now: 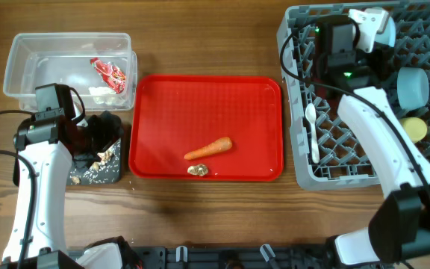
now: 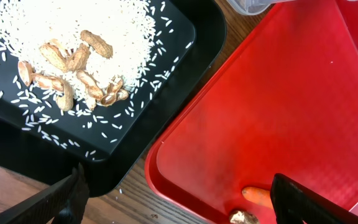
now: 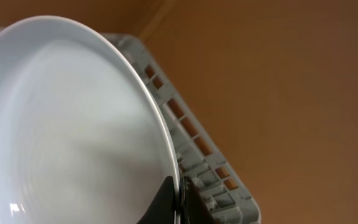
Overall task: Sort waste into correct bins and load items into the dishwasher rack
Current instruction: 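Carry the blue plate right and stand it upright in the rack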
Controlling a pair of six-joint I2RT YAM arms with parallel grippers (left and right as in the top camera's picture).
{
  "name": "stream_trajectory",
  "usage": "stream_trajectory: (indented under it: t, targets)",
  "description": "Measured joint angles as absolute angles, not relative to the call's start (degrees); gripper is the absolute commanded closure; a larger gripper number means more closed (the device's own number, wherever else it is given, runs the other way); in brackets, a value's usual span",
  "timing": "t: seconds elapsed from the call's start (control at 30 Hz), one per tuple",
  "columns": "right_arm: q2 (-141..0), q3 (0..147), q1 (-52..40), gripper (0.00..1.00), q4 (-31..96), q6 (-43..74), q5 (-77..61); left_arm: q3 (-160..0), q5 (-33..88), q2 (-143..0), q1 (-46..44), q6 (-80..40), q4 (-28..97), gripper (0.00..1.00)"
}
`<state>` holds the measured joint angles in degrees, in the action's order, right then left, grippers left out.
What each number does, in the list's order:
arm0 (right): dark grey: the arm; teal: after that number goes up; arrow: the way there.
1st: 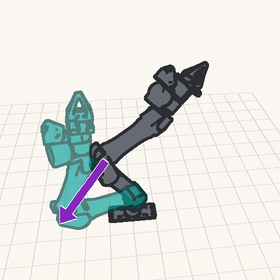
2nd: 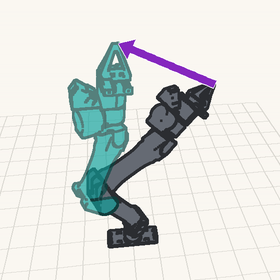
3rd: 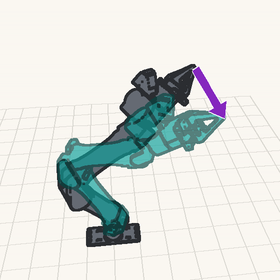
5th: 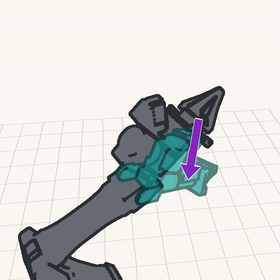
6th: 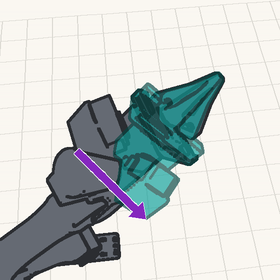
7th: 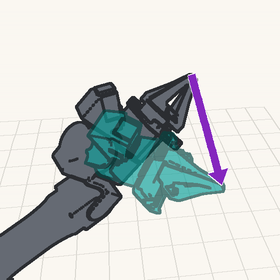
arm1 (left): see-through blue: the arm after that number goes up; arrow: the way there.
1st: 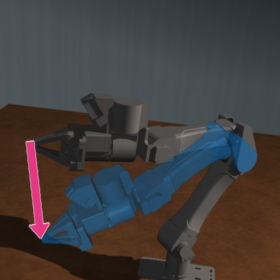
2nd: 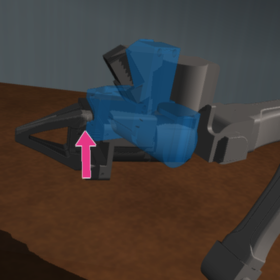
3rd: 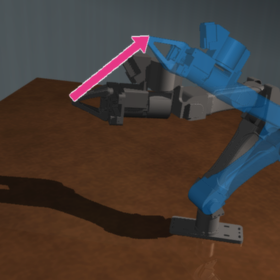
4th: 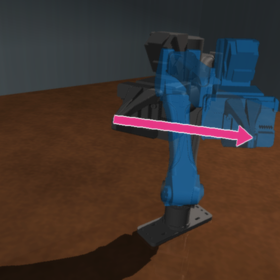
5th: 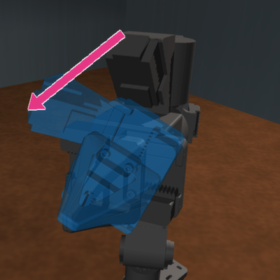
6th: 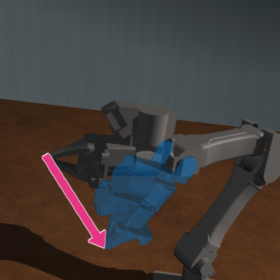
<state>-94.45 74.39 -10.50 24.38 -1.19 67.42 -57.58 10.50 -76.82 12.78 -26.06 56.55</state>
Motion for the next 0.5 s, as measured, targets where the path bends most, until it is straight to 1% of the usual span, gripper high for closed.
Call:
stream_trajectory:
  t: [0.23,0.5]
  targets:
    - [-98.2,74.4,-11.9,0.96,27.7,1.5,63.4,-57.6,10.5,-76.8,12.8,-26.1,56.5,0.05]
    - [-98.8,74.4,-12.7,0.96,28.8,1.9,57.1,-57.6,10.5,-76.8,12.8,-26.1,56.2,0.05]
